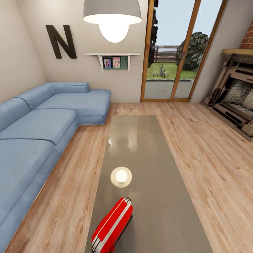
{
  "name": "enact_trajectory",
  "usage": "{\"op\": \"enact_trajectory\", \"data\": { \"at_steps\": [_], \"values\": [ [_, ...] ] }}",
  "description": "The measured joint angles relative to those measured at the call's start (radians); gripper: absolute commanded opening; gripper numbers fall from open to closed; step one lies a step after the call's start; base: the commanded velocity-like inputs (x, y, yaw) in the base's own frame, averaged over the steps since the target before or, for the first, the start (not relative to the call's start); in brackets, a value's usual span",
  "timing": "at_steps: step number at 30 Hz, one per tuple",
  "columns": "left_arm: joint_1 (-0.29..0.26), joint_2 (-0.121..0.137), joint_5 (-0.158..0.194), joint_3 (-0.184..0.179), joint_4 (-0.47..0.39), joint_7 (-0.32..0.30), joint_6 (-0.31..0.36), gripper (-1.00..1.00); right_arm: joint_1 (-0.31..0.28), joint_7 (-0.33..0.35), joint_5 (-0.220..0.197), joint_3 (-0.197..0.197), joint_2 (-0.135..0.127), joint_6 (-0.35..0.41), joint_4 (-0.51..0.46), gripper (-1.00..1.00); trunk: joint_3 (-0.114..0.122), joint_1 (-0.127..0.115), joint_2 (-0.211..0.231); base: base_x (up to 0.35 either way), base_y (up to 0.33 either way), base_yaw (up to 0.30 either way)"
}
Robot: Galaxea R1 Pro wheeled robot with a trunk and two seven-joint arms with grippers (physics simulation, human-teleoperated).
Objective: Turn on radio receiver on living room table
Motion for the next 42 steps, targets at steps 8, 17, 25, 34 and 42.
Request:
{"op": "enact_trajectory", "data": {
  "at_steps": [8,17,25,34,42],
  "values": [
    [0.000,0.000,0.000,0.000,0.001,0.000,0.000,1.00,0.000,0.000,0.000,0.000,0.000,0.000,0.000,1.00,0.000,0.000,0.000,0.000,0.000,0.000],
    [0.000,-0.002,0.001,0.002,0.001,0.000,0.000,1.00,0.000,0.000,0.000,0.000,-0.001,0.001,0.000,1.00,0.000,0.000,0.000,0.000,0.000,0.000],
    [0.000,0.000,0.001,0.000,0.003,0.001,0.001,1.00,0.000,0.000,0.000,0.000,0.000,0.001,0.000,1.00,0.000,0.000,0.000,0.000,0.000,0.000],
    [0.024,-0.001,-0.001,0.006,0.010,0.001,-0.007,1.00,-0.006,-0.012,0.010,-0.004,0.007,-0.011,0.001,1.00,0.000,0.000,0.000,0.000,0.000,0.000],
    [0.023,0.000,0.001,0.005,0.012,0.012,-0.010,1.00,-0.004,-0.008,0.011,-0.003,-0.010,-0.023,0.001,1.00,0.000,0.000,0.000,0.000,0.000,0.000]
  ]
}}
